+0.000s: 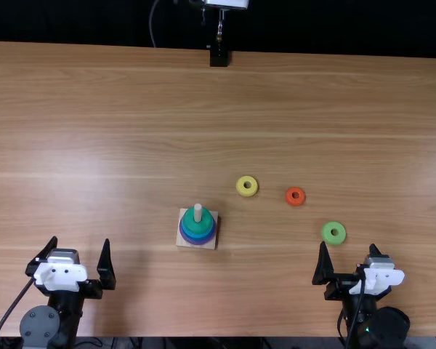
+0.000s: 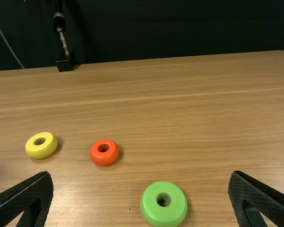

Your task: Build the Hanoi tower: stack the rings onto the peg from bottom to top in this color order: purple, dark blue, light blue, dark green, light green, yellow, orange.

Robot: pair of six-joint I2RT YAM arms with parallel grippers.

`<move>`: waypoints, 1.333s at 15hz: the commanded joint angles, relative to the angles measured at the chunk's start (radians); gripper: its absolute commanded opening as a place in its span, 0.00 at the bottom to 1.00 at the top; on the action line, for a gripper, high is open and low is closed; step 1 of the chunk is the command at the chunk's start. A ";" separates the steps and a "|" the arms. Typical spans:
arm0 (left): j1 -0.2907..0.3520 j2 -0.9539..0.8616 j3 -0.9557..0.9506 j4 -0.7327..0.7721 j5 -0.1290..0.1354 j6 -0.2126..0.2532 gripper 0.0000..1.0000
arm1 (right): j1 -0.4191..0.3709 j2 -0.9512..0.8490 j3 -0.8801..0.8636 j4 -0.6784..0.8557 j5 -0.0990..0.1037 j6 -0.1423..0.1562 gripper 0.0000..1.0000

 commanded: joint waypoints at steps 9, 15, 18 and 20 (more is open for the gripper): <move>-0.006 -0.012 -0.084 -0.231 -0.005 0.014 1.00 | -0.014 -0.012 -0.071 -0.068 0.011 0.005 1.00; -0.006 -0.012 -0.084 -0.231 -0.005 0.014 1.00 | -0.014 -0.012 -0.071 -0.068 0.011 0.005 1.00; -0.006 -0.012 -0.084 -0.231 -0.005 0.014 1.00 | -0.014 -0.012 -0.071 -0.068 0.011 0.005 1.00; -0.006 -0.012 -0.084 -0.231 -0.005 0.014 1.00 | -0.014 -0.012 -0.071 -0.068 0.011 0.005 1.00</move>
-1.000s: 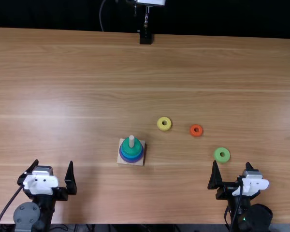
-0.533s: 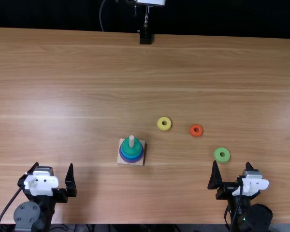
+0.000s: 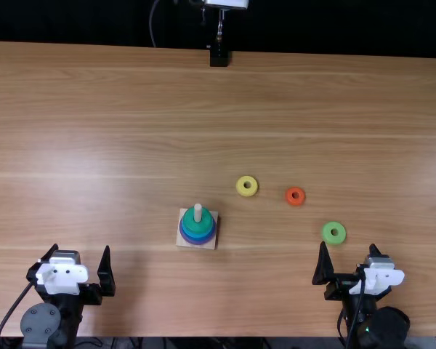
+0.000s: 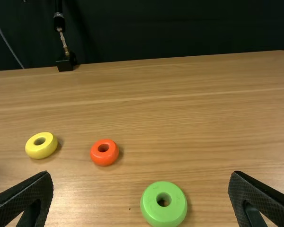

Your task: Build the Hanoi tower: stack the rings onto the peg from bottom to top in this color order: purple, dark blue, light blue, dark green, light green, yellow, orange.

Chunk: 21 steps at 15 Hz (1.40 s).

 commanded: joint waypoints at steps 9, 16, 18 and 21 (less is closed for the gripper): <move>-0.006 -0.012 -0.112 -0.082 -0.002 0.014 1.00 | -0.014 -0.012 -0.074 -0.068 0.013 0.007 1.00; -0.006 -0.012 -0.112 -0.080 -0.002 0.014 1.00 | -0.039 0.080 0.167 0.120 0.013 0.003 1.00; -0.006 -0.012 -0.112 -0.080 -0.002 0.014 1.00 | -0.051 0.190 0.294 0.122 0.015 0.003 1.00; -0.006 -0.012 -0.112 -0.080 -0.002 0.014 1.00 | -0.049 0.368 0.464 0.120 0.007 0.003 1.00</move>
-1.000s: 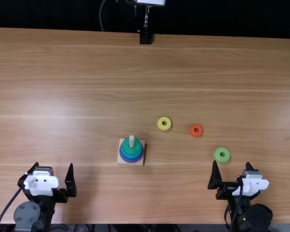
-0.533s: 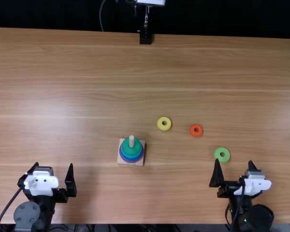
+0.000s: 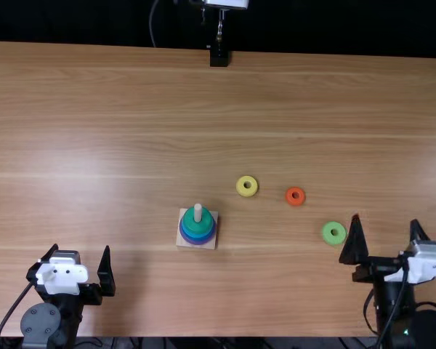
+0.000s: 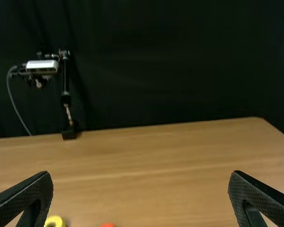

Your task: Build the Hanoi tower: stack the rings onto the peg from bottom to top in this color order: purple, dark blue, light blue, dark green, light green, yellow, orange.

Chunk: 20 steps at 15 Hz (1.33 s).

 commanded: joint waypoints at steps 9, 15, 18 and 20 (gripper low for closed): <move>-0.005 -0.012 -0.112 -0.080 -0.001 0.013 1.00 | -0.025 0.486 0.376 -0.223 0.000 0.053 1.00; -0.005 -0.012 -0.112 -0.082 -0.001 0.013 1.00 | -0.019 0.695 0.497 -0.685 -0.108 0.068 1.00; -0.005 -0.012 -0.112 -0.080 -0.001 0.013 1.00 | -0.021 0.793 0.506 -0.759 -0.213 -0.118 1.00; -0.005 -0.012 -0.112 -0.080 -0.001 0.013 1.00 | -0.025 0.861 0.503 -0.742 -0.178 -0.164 1.00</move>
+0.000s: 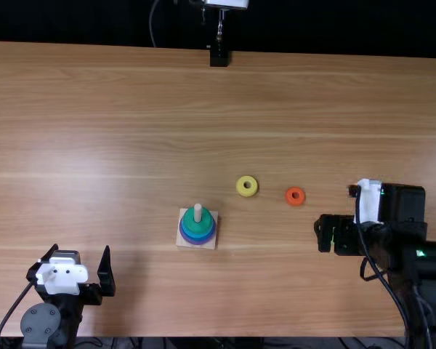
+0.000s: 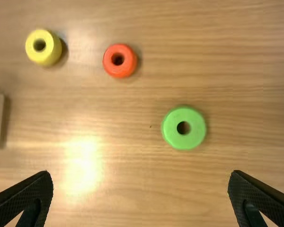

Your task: Build the Hanoi tower: stack the rings onto the peg from bottom to top in this color order: purple, dark blue, light blue, dark green, light green, yellow, orange.

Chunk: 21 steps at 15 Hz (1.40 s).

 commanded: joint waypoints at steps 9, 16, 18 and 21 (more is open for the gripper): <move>-0.006 -0.012 -0.112 -0.080 -0.001 0.014 1.00 | -0.020 0.192 0.014 0.112 0.138 -0.035 1.00; -0.006 -0.012 -0.112 -0.080 -0.001 0.014 1.00 | -0.020 0.307 -0.038 0.233 0.164 0.031 1.00; -0.006 -0.012 -0.112 -0.080 -0.001 0.014 1.00 | -0.020 0.341 -0.047 0.233 0.166 0.031 1.00; -0.006 -0.012 -0.112 -0.080 -0.001 0.014 1.00 | -0.019 0.378 -0.050 0.230 0.164 0.031 1.00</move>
